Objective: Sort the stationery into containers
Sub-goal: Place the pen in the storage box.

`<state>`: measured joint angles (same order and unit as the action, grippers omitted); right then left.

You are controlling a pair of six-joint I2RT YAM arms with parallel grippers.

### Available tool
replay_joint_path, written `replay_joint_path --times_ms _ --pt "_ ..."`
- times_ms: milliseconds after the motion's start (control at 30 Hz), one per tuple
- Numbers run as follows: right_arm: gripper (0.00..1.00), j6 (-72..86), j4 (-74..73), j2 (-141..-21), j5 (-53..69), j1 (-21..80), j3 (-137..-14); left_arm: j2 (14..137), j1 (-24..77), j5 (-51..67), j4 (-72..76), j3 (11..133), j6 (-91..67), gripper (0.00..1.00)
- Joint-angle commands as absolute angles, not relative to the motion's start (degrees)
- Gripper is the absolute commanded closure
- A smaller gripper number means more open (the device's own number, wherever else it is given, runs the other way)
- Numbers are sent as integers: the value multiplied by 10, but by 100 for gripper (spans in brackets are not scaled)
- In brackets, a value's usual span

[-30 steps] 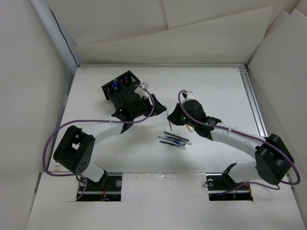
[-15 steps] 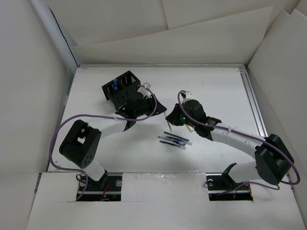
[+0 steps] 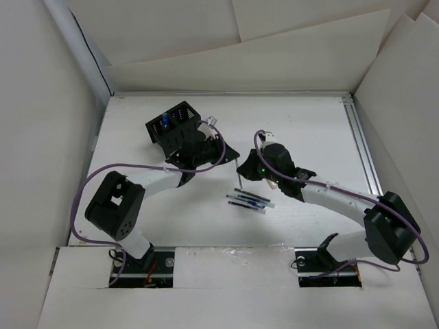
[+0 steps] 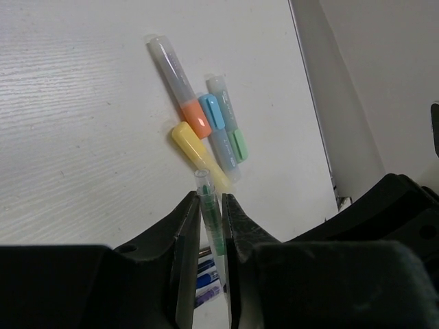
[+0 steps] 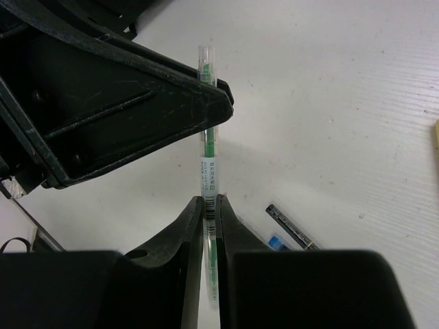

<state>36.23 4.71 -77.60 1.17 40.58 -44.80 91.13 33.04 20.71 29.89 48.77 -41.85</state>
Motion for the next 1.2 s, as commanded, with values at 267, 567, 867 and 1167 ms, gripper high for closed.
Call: replay_joint_path --times_ms 267,567,867,1167 --pt "48 361 84 -694 27 410 -419 856 328 111 269 517 -403 100" --pt "47 395 90 -607 5 405 -387 809 290 -112 141 615 -382 100" --pt "47 434 69 -582 -61 393 -381 851 242 -360 49 773 -337 100" --pt "47 439 45 -568 -87 393 -382 907 156 -404 34 817 -278 100"
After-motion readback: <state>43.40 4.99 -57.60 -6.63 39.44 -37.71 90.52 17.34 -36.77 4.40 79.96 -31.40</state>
